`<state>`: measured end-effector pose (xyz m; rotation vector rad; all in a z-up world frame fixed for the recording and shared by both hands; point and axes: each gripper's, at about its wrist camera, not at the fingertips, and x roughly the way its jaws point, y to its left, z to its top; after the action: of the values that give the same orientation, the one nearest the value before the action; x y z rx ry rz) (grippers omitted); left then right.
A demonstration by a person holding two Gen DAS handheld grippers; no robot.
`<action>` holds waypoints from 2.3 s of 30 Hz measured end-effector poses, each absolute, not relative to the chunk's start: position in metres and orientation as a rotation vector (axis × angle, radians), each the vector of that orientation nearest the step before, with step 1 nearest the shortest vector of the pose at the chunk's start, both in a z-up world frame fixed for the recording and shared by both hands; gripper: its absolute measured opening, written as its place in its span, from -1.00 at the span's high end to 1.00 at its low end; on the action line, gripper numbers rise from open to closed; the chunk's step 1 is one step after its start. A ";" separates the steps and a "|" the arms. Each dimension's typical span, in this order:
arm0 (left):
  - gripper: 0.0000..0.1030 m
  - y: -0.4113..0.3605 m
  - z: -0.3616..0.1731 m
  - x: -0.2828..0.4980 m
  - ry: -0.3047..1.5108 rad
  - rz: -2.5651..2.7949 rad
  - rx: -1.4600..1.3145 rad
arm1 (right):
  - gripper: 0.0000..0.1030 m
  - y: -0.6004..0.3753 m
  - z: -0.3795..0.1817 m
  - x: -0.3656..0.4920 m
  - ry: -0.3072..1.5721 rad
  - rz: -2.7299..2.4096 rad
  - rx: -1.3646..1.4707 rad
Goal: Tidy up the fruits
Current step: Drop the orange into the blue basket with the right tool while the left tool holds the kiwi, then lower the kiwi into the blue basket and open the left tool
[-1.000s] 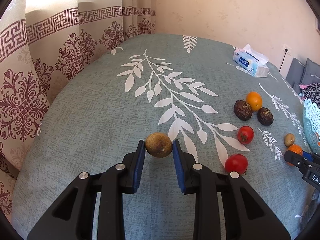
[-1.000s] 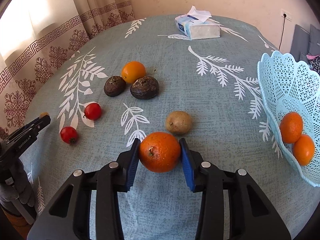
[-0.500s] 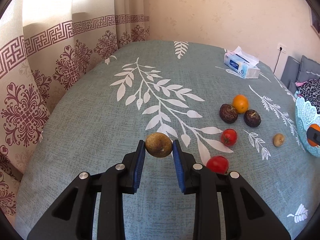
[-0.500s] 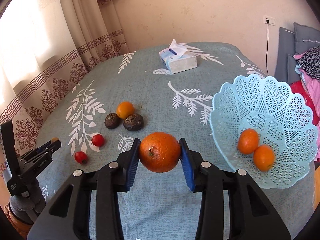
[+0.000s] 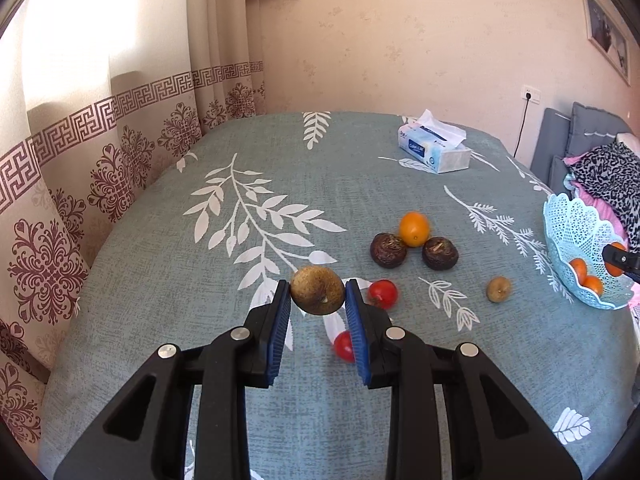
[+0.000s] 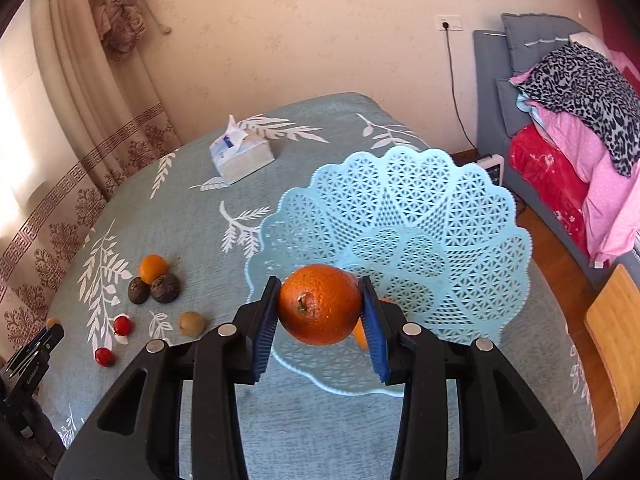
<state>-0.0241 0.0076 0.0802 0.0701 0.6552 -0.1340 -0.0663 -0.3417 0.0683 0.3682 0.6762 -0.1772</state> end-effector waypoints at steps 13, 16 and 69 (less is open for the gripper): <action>0.45 -0.040 0.083 -0.036 0.647 -0.235 0.124 | -0.03 -0.388 0.060 -0.070 0.672 -0.289 0.474; 0.45 -0.053 0.086 -0.037 0.639 -0.260 0.141 | -0.03 -0.387 0.064 -0.073 0.656 -0.287 0.471; -0.28 -0.259 0.075 -0.016 0.605 -0.613 0.262 | -0.04 -0.415 0.073 -0.084 0.587 -0.374 0.508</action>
<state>-0.0157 -0.2591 0.0754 0.2620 0.6053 -0.6133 -0.0838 -0.4149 0.0729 0.5080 0.5870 -0.3743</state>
